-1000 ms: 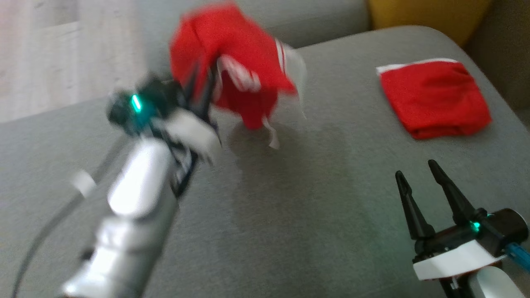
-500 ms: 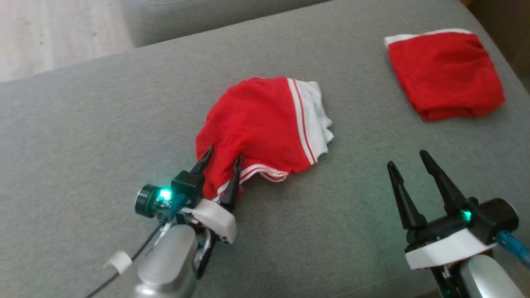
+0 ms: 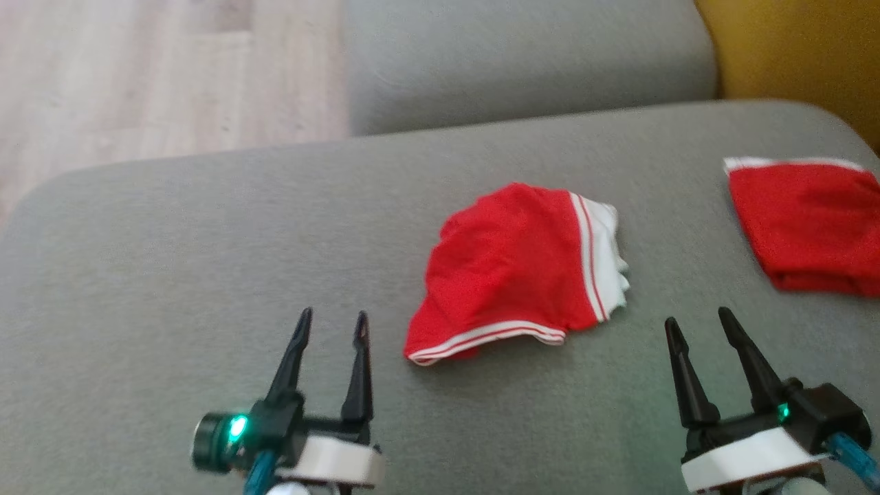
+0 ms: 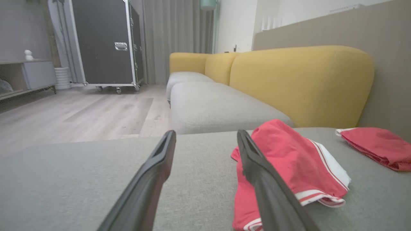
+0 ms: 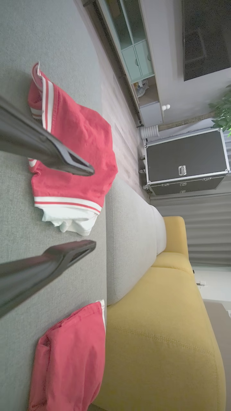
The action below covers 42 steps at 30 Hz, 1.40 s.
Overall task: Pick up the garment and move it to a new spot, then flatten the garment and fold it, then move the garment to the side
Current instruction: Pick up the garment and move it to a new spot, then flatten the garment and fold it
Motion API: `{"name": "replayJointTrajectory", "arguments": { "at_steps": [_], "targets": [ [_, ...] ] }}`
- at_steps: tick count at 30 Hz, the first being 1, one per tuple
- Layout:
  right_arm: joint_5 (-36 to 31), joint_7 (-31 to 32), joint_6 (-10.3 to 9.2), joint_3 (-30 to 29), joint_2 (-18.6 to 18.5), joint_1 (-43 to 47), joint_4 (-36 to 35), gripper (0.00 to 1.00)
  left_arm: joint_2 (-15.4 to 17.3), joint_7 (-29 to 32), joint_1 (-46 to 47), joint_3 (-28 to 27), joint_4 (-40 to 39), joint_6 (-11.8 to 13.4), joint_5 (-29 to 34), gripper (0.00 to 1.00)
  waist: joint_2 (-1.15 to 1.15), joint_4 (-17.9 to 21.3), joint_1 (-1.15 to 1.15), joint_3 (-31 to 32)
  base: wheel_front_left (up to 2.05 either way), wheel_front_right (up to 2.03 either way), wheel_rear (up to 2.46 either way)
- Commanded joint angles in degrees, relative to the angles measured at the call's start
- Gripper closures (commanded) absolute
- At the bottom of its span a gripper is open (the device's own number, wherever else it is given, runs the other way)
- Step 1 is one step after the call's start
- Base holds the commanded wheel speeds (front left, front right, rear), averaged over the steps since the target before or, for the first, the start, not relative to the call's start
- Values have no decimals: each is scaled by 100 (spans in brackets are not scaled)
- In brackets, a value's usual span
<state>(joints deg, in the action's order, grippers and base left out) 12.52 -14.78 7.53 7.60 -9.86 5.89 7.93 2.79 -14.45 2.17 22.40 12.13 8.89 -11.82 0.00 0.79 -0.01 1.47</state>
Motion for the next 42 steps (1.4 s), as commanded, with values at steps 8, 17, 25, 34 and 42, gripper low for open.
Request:
{"name": "replayJointTrajectory", "arguments": {
  "at_steps": [8,17,25,34,42],
  "targets": [
    [-295,-22,-4,-225,254,335,-272,0,43,-54,-833,-536,-932,-9,470,0,0,-595,1,487,0,0,0],
    [-417,-22,-4,-282,430,642,-350,0,72,-54,-1239,-657,-1091,6,785,0,0,-686,1,543,0,0,0],
    [-436,-22,-4,-325,489,691,-366,0,56,-54,-1244,-613,-1094,-29,943,0,0,-678,1,492,0,0,0],
    [-412,-22,-4,-333,512,718,-340,0,41,-54,-1237,-647,-1085,-16,934,0,0,-687,1,472,0,0,0],
    [-350,-22,-4,-323,527,750,-254,0,31,-54,-1242,-642,-1137,5,958,0,0,-700,1,485,0,0,0]
  ]
}}
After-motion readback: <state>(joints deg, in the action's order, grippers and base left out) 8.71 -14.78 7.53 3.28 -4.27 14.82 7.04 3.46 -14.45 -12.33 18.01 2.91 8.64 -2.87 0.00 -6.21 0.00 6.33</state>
